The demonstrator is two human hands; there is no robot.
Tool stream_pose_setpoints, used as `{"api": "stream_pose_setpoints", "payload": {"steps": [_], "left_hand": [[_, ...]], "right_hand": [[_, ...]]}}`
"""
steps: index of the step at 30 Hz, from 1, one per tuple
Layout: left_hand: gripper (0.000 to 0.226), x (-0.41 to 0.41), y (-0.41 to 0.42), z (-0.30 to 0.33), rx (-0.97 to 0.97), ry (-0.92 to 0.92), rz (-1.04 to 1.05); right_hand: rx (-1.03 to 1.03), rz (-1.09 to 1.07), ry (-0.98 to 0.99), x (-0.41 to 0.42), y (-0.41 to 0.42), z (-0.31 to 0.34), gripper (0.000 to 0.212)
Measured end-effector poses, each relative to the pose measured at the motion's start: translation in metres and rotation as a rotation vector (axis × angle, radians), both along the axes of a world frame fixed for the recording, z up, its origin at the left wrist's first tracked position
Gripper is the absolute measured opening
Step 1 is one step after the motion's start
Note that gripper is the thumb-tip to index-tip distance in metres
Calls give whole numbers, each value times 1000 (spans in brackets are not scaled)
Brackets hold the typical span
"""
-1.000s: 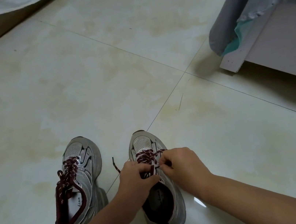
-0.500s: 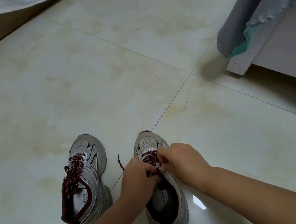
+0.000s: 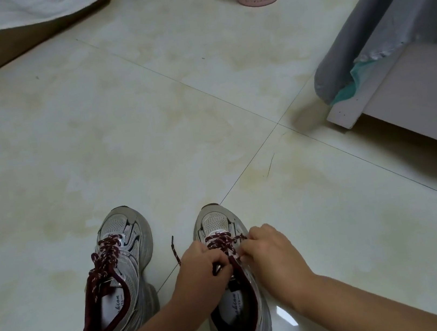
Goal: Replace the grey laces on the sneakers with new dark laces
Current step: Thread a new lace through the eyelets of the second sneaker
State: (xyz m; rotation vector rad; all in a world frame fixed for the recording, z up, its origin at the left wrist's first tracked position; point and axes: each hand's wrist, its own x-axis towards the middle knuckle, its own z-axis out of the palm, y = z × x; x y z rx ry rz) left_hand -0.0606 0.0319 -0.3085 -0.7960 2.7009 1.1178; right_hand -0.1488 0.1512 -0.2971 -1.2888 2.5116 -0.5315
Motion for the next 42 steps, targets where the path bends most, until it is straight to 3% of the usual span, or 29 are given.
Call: {"api": "stream_pose_setpoints", "payload": {"steps": [2,6,8,11,14,16,23,29,32,35,37,38,41,42], "left_hand": [[5,1,0,-1,-25,-10,-20],[40,-1,-1,-1,-33,6,-11],[36,-3,-1,-1,-52,-1,-32],[15,-3,-2,-4,-55,-7,-83],[26,-5,-6,-1,18,-82,-113],[36,-8,-8,3,33,-138,-147],[34,-6,-17,9,-1,-203,-304],[26,0,-27,44,-149,-264,-338],[30,-7,-30,84,31,-205,-320],[15,0,-47,128,508,-102,-118],[23,-9,-62,162,973,218,27],[23,-13,-69,169,1087,362,48],[23,-12,-70,168,1161,476,2],[19,-15,-65,163,1062,452,24]], "right_hand": [[102,41,56,-2,-8,8,19],[166,116,139,2,-14,17,32],[105,71,134,6,-12,13,38],[106,-35,99,17,-4,23,17],[325,-24,-113,25,4,16,38],[442,-48,-189,28,4,13,39],[510,-207,-324,31,-4,8,31],[533,-228,-366,31,-10,14,32],[551,-217,-362,30,-10,15,32],[560,-208,-353,31,-11,16,32],[572,-212,-355,32,-12,17,32],[576,-210,-353,33,-12,17,32],[598,-199,-339,33,-13,18,32],[605,-194,-337,32,-13,18,32]]}}
